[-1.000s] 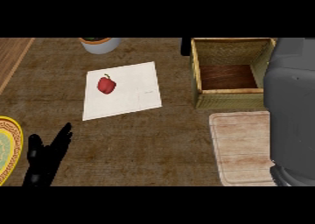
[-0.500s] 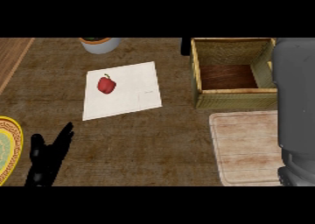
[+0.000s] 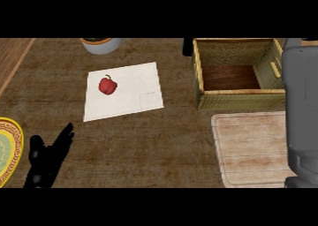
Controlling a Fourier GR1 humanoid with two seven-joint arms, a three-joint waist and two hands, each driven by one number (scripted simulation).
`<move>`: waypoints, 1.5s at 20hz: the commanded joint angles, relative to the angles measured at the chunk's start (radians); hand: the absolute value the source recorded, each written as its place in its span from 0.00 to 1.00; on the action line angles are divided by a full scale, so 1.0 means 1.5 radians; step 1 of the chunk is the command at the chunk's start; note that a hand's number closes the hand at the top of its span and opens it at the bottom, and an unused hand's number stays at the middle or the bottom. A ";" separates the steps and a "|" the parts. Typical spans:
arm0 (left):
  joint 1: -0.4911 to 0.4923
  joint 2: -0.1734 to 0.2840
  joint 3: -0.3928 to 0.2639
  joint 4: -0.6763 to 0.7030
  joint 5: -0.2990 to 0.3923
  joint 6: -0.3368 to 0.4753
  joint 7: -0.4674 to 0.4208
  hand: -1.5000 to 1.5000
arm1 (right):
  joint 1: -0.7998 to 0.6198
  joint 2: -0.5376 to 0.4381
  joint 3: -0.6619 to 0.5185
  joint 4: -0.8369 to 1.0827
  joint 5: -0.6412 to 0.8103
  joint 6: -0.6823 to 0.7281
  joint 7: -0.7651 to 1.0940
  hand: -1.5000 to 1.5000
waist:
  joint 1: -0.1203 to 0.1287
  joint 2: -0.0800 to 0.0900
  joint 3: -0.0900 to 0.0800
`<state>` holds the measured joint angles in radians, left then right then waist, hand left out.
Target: Pick the tomato from the cutting board and place it in the basket
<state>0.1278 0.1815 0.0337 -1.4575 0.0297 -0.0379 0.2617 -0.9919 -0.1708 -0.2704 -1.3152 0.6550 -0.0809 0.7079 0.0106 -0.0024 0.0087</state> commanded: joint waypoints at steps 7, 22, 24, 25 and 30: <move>0.044 -0.023 -0.010 -0.003 -0.010 0.009 0.005 0.50 | 0.036 -0.090 0.022 0.107 0.067 0.012 -0.039 1.00 | 0.002 0.003 -0.006; 0.005 -0.017 0.007 0.038 -0.021 -0.001 0.010 0.50 | 0.090 -0.139 -0.033 -0.006 -0.006 0.003 -0.069 0.00 | -0.009 0.001 -0.006; 0.029 -0.030 -0.012 -0.023 -0.026 0.008 0.035 0.50 | 0.086 -0.167 -0.076 0.027 -0.033 -0.007 -0.088 0.00 | -0.004 0.001 -0.006; 0.011 -0.023 0.004 -0.027 -0.010 0.007 0.058 0.50 | 0.130 -0.161 -0.084 -0.024 -0.047 0.005 -0.067 0.00 | -0.011 0.000 -0.006; -0.004 -0.003 0.023 0.007 0.001 -0.018 0.046 0.50 | 0.195 -0.246 -0.139 -0.113 -0.090 0.082 -0.030 0.00 | -0.021 -0.002 -0.006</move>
<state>0.1373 0.1655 0.0588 -1.4745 0.0159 -0.0454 0.2903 -0.7779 -0.4749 -0.4209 -1.3799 0.5739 -0.0318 0.6148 -0.0063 -0.0067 0.0053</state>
